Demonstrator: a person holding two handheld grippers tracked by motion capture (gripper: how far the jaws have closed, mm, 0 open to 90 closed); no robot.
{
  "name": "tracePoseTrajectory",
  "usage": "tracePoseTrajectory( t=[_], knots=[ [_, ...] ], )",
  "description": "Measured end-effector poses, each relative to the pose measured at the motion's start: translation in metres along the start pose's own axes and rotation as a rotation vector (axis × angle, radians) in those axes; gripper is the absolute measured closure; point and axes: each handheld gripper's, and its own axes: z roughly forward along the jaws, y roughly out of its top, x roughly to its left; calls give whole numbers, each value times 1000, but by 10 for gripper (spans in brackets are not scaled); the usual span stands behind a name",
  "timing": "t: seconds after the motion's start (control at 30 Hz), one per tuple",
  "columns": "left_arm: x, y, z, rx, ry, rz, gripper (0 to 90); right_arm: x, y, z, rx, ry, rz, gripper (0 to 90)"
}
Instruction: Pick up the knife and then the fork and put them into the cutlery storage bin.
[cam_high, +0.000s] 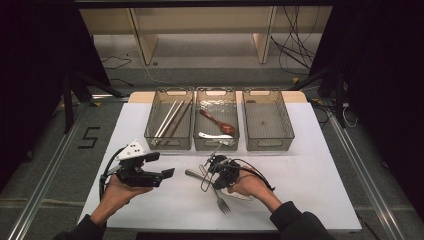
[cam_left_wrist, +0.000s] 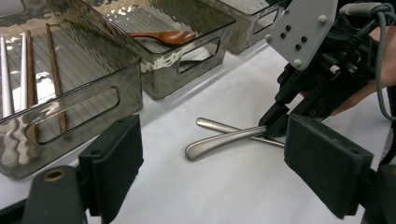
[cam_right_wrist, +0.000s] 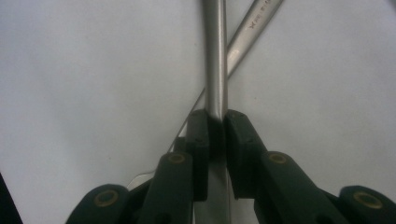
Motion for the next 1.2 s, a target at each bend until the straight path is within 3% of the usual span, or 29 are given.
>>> tracePoseTrajectory(
  t=[0.37, 0.9, 1.2],
  knots=[
    [0, 0, 0, -6, 2, -5, 189, -4, -2, -3, -18, 13, -14, 822],
    [1, 0, 0, -7, 2, -6, 189, -16, -7, -22, -98, 28, 42, 840],
    [1, 0, 0, -5, 2, -7, 189, -20, -9, -27, -96, 20, 47, 851]
  ],
)
